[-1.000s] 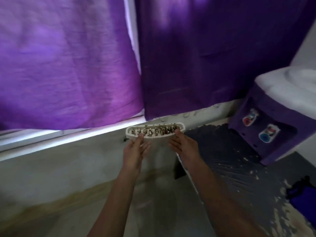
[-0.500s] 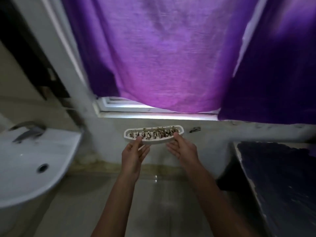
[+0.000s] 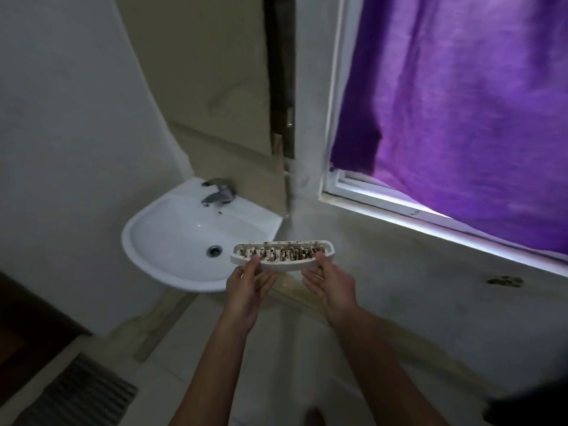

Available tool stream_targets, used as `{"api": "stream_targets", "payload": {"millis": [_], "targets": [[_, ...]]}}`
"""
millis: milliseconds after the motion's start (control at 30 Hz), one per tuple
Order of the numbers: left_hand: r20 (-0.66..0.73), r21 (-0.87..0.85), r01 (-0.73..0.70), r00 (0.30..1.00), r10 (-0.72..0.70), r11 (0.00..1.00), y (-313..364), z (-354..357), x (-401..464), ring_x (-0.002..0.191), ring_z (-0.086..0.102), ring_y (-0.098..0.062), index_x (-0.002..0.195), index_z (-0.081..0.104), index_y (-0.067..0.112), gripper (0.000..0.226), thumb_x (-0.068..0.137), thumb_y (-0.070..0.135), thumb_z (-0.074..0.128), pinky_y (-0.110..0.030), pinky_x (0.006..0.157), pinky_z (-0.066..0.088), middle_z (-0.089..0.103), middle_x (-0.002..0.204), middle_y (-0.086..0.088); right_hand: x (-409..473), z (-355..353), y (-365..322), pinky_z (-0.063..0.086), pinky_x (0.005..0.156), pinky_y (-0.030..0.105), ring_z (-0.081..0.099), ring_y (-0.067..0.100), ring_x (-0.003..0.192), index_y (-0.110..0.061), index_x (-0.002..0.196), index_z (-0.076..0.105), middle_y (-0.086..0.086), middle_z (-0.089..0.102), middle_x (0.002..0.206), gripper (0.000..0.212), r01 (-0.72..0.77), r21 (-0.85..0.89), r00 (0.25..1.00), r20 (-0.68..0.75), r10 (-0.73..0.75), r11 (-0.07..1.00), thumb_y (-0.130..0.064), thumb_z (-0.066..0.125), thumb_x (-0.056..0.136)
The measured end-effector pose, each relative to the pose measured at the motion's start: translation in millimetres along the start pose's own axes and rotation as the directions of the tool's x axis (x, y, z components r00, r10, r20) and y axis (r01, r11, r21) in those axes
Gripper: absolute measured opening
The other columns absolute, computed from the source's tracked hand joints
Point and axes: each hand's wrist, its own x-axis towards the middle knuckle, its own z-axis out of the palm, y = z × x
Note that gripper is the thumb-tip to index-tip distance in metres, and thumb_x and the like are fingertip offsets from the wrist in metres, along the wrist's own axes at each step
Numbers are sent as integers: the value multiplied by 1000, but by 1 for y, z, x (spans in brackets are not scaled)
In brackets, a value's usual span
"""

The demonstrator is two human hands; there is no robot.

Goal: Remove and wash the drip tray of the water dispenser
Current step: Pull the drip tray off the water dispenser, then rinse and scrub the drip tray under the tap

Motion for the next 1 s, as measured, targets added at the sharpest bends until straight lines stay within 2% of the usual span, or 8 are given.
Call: {"api": "stream_targets", "payload": {"millis": [67,167,333,400,500,767,867,1000], "targets": [[-50,-16,-10,999,9,1000,14,-20,17,89,68,-26,101,64,8,14,94,19,60,-33,80,60,67,101,-10,11,26,16,62,74,36,76,24,82,-4,99,68,13,77,89,24,-22,-27,999,27,23,999,-24,73,88],[-101,-19,-6,995,4,1000,36,-49,49,93,70,-26,103,65,7,17,93,20,63,-33,74,62,69,104,-11,28,62,37,61,63,30,77,22,79,-5,96,67,11,78,84,21,-51,-44,997,61,53,998,-23,73,88],[-138,15,-16,990,18,1000,65,-87,110,87,74,-22,114,63,8,31,92,30,64,-33,69,61,73,101,-9,65,116,64,62,68,33,76,25,83,-3,102,65,17,76,92,26,-84,-104,994,56,90,991,-23,74,87],[-120,31,-5,993,9,999,75,-101,134,92,74,-24,118,61,10,35,92,33,63,-33,71,60,73,106,-11,80,134,72,62,65,34,76,28,81,-3,106,61,21,74,92,30,-91,-87,995,30,94,992,-20,76,86],[-95,55,24,995,-19,998,89,-120,168,97,72,-27,123,60,9,37,93,32,61,-34,74,60,70,114,-14,101,157,86,63,73,40,73,31,82,-4,114,58,23,72,95,37,-138,-90,990,27,140,986,-20,76,86],[-45,90,76,996,-72,993,118,-157,247,100,71,-30,121,60,10,34,94,32,59,-35,76,60,72,112,-15,144,212,108,62,72,41,73,30,81,-2,123,53,22,72,100,42,-182,-188,981,32,191,965,-22,71,90],[-17,100,109,994,-108,989,121,-168,275,96,72,-30,119,60,9,33,94,31,59,-33,70,60,75,105,-14,156,226,117,63,70,39,72,30,81,0,123,54,23,71,102,42,-177,-204,984,-1,180,963,-22,70,91],[14,134,171,985,-174,976,126,-183,320,97,72,-26,121,60,10,40,90,35,64,-34,73,60,73,110,-14,171,248,132,62,73,41,72,30,82,2,123,54,23,71,103,40,-162,-188,985,-83,149,969,-21,68,93]]}}
